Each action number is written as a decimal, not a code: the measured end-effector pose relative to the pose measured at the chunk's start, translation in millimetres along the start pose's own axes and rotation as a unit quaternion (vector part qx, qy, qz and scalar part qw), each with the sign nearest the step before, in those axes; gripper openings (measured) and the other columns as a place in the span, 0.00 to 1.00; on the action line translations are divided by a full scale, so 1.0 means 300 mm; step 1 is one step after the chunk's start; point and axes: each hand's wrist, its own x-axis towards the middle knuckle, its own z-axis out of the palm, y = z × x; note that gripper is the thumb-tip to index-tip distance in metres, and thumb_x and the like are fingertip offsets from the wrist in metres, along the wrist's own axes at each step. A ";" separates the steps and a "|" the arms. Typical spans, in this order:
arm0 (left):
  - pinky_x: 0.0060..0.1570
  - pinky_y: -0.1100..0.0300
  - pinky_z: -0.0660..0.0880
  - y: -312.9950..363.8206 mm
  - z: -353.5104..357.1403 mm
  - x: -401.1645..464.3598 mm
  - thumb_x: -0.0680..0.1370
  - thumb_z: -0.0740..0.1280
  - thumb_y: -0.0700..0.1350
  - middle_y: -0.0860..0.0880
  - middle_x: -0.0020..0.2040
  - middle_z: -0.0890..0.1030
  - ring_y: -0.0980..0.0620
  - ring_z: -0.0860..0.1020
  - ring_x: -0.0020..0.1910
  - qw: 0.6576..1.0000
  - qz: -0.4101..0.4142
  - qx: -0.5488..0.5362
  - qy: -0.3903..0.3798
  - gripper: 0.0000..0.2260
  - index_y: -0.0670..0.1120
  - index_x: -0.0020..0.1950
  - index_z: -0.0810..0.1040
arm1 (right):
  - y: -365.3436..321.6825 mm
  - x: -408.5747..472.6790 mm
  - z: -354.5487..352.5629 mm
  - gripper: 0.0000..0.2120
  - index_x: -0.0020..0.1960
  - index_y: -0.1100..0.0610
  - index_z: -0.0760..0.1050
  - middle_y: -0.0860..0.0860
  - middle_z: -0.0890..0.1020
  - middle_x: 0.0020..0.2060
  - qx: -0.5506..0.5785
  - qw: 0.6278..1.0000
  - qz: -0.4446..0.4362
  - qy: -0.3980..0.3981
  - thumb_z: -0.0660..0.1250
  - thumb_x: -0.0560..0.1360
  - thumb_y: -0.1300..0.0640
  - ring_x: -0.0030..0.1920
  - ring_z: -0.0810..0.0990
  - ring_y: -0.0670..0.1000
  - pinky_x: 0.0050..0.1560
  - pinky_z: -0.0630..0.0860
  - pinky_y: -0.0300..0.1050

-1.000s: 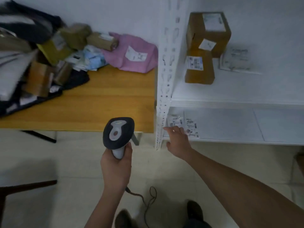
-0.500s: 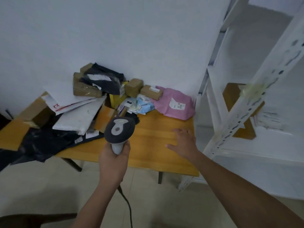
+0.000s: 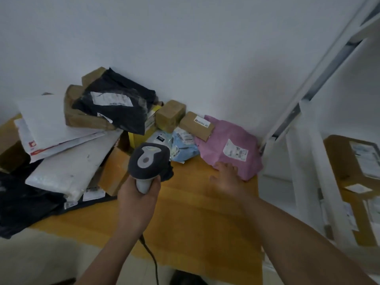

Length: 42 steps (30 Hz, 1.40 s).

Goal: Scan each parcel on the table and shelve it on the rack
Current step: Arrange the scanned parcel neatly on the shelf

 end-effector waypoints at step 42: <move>0.21 0.63 0.63 -0.100 0.070 -0.150 0.78 0.68 0.40 0.35 0.26 0.71 0.49 0.67 0.23 0.987 -0.008 0.030 -0.157 0.17 0.31 0.34 0.70 | 0.377 -0.432 0.346 0.16 0.63 0.54 0.74 0.53 0.77 0.59 0.131 0.980 0.146 0.039 0.65 0.75 0.55 0.59 0.76 0.55 0.55 0.75 0.47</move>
